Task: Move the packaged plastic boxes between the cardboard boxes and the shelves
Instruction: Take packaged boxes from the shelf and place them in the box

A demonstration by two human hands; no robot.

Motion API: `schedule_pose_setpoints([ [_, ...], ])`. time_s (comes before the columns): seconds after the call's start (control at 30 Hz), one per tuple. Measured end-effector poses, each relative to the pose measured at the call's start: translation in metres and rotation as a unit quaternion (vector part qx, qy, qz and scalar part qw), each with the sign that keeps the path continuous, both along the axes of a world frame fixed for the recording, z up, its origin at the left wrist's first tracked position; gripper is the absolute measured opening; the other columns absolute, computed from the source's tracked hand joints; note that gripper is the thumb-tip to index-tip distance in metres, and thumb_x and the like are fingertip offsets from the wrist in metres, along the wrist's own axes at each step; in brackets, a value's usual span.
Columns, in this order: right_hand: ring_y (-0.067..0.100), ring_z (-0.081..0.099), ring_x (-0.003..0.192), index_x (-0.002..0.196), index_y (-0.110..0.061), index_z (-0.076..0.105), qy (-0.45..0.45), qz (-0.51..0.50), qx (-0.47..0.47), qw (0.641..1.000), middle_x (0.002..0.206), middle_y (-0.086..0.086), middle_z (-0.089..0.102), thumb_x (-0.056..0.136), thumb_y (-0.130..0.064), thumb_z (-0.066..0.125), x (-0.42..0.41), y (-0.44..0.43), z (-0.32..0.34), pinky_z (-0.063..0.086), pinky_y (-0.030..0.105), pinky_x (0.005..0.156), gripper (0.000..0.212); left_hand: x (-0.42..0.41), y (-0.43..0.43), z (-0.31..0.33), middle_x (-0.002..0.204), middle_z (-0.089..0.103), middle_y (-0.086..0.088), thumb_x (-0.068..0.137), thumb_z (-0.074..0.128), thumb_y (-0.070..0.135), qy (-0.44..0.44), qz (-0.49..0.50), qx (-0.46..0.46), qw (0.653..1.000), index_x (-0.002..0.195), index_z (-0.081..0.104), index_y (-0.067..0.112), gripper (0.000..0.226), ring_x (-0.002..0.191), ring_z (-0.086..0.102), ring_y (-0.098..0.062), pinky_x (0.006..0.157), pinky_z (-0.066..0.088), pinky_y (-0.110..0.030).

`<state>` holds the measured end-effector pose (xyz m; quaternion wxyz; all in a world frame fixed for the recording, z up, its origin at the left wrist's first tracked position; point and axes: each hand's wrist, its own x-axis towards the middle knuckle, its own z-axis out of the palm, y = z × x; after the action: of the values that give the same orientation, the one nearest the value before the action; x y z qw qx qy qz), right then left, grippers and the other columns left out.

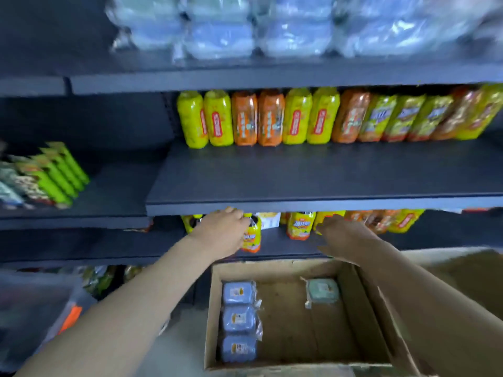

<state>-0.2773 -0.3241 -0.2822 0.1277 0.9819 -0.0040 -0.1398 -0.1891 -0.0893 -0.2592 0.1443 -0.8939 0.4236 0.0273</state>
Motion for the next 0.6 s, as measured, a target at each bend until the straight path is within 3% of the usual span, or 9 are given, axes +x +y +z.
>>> schedule_pose_setpoints([
  [0.17, 0.023, 0.045, 0.122, 0.129, -0.018, 0.051, -0.062, 0.038, -0.043, 0.996, 0.127, 0.003, 0.055, 0.091, -0.038, 0.050, -0.029, -0.021, 0.111, 0.042, 0.033, 0.092, 0.043, -0.054, -0.007, 0.097, 0.124, 0.049, -0.002, 0.098, 0.041, 0.028, -0.073, -0.002, -0.067, 0.995, 0.128, 0.047, 0.014, 0.034, 0.120, 0.043, -0.020, 0.086, 0.044, -0.033],
  [0.27, 0.025, 0.051, 0.117, 0.128, -0.018, 0.053, -0.107, 0.041, -0.034, 0.993, 0.122, 0.005, 0.059, 0.090, -0.040, 0.053, -0.057, -0.020, 0.170, 0.046, 0.034, 0.086, 0.044, -0.087, -0.014, 0.152, 0.124, 0.052, -0.001, 0.097, 0.043, 0.033, -0.091, -0.008, -0.109, 0.990, 0.127, 0.048, 0.016, 0.035, 0.119, 0.045, -0.019, 0.090, 0.048, -0.036],
  [0.37, 0.027, 0.054, 0.111, 0.122, -0.017, 0.055, -0.140, 0.046, -0.035, 0.988, 0.116, 0.006, 0.061, 0.088, -0.040, 0.054, -0.081, -0.016, 0.214, 0.047, 0.034, 0.079, 0.041, -0.116, -0.019, 0.202, 0.119, 0.054, -0.001, 0.096, 0.045, 0.033, -0.089, -0.004, -0.131, 0.987, 0.122, 0.052, 0.016, 0.032, 0.113, 0.048, -0.019, 0.089, 0.047, -0.038],
  [0.6, 0.026, 0.053, 0.113, 0.123, -0.017, 0.055, -0.221, 0.050, 0.007, 0.974, 0.121, 0.006, 0.059, 0.086, -0.041, 0.055, -0.099, 0.015, 0.302, 0.046, 0.033, 0.085, 0.043, -0.136, -0.012, 0.283, 0.115, 0.058, -0.002, 0.093, 0.049, 0.035, -0.111, 0.030, -0.169, 0.979, 0.116, 0.055, 0.016, 0.030, 0.107, 0.052, -0.021, 0.086, 0.045, -0.034],
])
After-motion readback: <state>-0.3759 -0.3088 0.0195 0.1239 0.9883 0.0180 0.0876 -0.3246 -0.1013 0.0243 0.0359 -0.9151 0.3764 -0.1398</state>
